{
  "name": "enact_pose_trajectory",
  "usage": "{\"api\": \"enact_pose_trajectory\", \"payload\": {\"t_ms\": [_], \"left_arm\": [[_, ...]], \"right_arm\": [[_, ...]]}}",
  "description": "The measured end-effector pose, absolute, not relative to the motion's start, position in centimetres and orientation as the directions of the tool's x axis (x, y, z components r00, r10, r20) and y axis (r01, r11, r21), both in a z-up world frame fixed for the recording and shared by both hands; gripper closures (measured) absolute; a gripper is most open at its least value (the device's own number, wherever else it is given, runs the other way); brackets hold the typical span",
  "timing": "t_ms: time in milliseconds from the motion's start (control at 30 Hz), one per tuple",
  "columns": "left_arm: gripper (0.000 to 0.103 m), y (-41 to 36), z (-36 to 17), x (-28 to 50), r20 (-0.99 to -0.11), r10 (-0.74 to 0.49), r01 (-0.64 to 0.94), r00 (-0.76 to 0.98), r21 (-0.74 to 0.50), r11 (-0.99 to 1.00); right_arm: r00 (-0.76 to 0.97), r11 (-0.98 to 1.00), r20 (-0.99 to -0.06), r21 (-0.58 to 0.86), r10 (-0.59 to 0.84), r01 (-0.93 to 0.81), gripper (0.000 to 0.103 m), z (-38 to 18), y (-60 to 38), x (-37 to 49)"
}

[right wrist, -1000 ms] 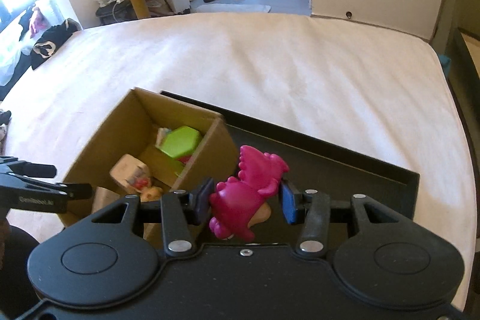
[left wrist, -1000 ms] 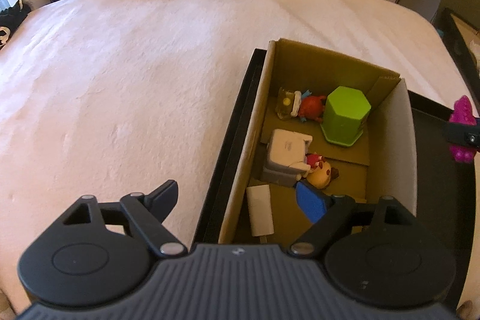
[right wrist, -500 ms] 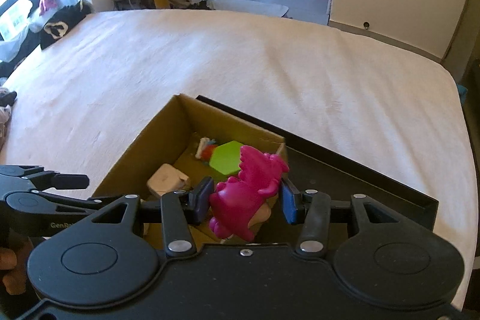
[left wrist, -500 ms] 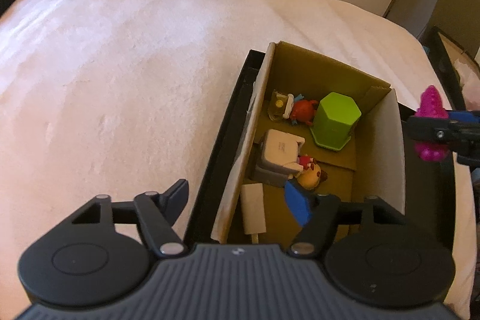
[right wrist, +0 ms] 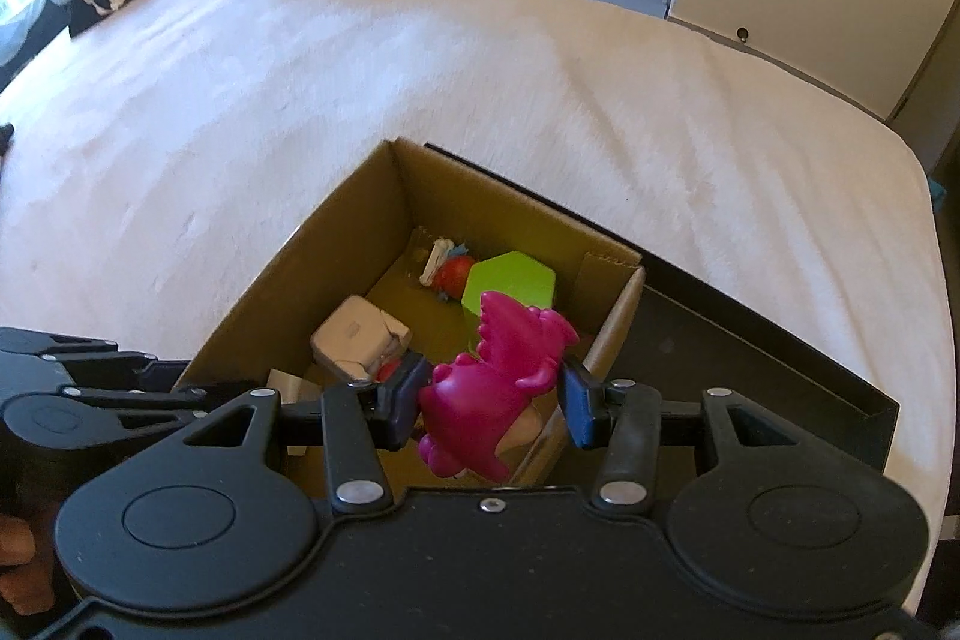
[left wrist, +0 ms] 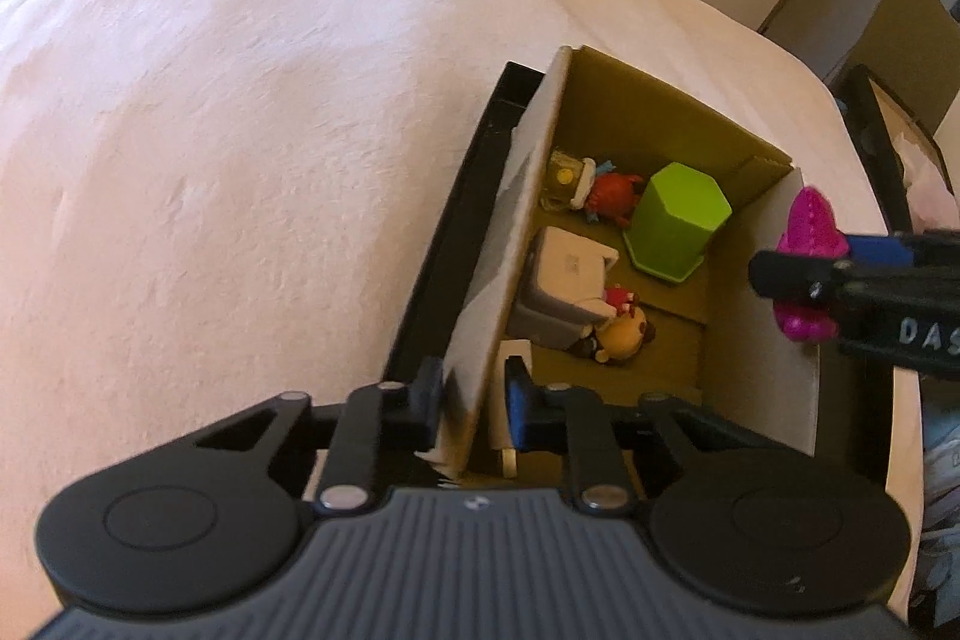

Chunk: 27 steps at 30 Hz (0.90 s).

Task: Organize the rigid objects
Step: 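Carry the pink doll with the right gripper into the box and release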

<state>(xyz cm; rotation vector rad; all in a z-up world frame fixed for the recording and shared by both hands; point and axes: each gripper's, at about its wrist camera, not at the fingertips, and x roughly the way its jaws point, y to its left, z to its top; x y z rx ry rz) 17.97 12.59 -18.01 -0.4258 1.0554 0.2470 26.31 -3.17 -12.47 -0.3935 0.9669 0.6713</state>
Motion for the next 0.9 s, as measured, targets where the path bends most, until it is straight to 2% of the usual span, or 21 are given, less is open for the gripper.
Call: {"api": "enact_pose_trajectory", "payload": {"t_ms": [433,600,767,900], "left_arm": [[0.088,12.7,-18.0,17.9,-0.883,-0.038,-0.384,0.468,-0.242,0.891],[0.087,12.9,-18.1,18.0,-0.885,-0.057,-0.378,0.462,-0.255,0.89],[0.086,12.9,-17.6,18.2,-0.889,-0.051,-0.382,0.456,-0.247,0.891],[0.084,12.9,-17.0,18.1,-0.892,-0.042,-0.385,0.45,-0.236,0.892]], "right_arm": [[0.425,0.721,-0.872,-0.131,0.243,-0.68,0.055,-14.2,-1.1,25.9],[0.425,0.73,-0.872,-0.123,0.244,-0.672,0.054,-13.9,-1.3,26.0],[0.454,0.738,-0.858,-0.143,0.239,-0.66,0.046,-13.4,-1.4,25.8],[0.459,0.757,-0.853,-0.126,0.247,-0.641,0.046,-12.5,-2.5,26.0]]}}
